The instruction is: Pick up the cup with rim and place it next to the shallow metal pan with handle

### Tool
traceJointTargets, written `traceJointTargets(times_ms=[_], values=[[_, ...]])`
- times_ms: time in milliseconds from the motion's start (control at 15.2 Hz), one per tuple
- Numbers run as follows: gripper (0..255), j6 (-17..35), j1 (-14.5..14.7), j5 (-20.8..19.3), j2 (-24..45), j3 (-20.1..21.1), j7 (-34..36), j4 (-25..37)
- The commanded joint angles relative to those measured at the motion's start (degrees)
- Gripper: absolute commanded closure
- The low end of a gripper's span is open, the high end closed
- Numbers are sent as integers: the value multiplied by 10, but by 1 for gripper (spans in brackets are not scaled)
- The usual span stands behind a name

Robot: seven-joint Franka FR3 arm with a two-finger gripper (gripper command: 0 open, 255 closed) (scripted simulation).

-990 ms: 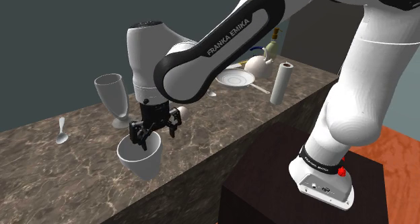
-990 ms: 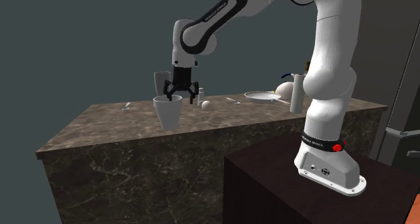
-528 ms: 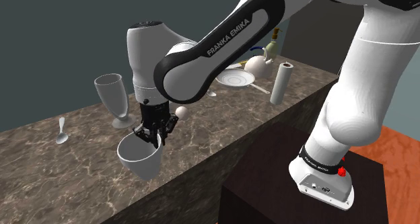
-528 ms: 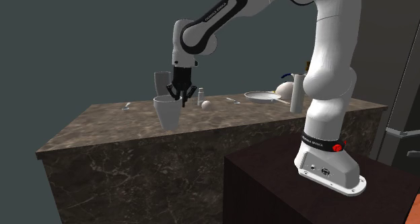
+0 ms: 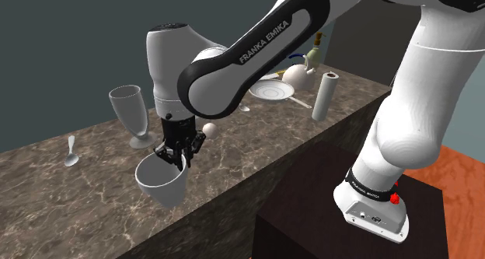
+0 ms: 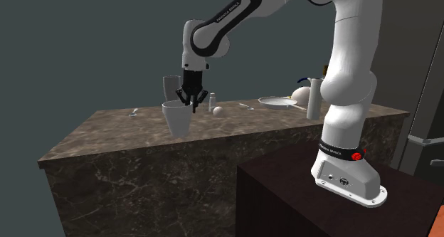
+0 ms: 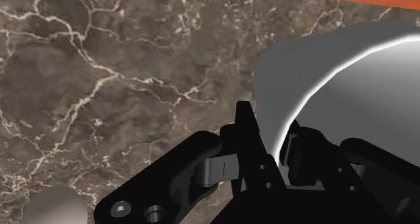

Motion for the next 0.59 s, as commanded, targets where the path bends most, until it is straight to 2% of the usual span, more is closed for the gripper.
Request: traceJointTargets(times_ms=[0, 528], values=[[255, -12, -1, 5, -7, 1, -3, 6], [255, -72, -4, 25, -40, 0, -14, 37]])
